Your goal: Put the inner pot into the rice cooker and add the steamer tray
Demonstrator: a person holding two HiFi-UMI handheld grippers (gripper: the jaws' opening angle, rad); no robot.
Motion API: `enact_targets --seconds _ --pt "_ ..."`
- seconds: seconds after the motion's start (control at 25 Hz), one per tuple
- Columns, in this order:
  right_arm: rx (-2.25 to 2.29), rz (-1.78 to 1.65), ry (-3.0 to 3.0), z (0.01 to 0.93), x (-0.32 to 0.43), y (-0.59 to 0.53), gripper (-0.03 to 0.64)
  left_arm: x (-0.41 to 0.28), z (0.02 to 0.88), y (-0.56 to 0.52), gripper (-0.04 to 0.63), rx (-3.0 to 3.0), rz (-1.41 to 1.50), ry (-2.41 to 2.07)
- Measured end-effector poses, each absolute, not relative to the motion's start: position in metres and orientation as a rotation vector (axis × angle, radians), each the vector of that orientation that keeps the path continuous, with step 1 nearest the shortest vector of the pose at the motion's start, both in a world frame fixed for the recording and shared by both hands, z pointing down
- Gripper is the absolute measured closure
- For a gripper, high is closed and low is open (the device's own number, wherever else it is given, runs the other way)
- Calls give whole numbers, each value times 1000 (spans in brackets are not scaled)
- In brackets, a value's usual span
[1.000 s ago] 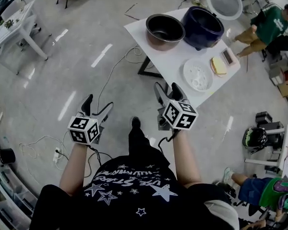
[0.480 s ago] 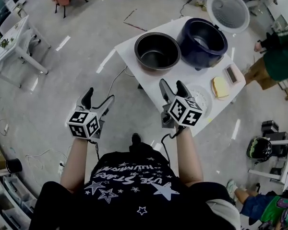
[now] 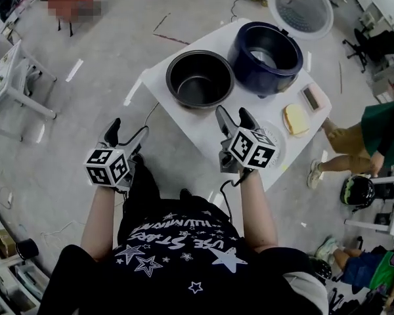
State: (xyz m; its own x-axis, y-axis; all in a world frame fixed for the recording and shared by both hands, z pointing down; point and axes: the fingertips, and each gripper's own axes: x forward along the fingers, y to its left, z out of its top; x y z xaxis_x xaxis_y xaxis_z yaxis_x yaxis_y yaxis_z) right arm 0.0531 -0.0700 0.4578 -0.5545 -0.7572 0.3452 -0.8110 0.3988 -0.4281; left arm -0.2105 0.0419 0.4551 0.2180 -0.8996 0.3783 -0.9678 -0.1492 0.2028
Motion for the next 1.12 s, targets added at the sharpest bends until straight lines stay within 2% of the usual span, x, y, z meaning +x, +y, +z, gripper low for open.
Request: enact_targets --seconds 0.6,1.12 --pt "1985 948 -2237 470 71 -149 270 -229 461 -160 182 2448 391 -1221" --pt "2196 1223 -1812 512 55 -134 272 -176 476 -264 182 2572 437 -748"
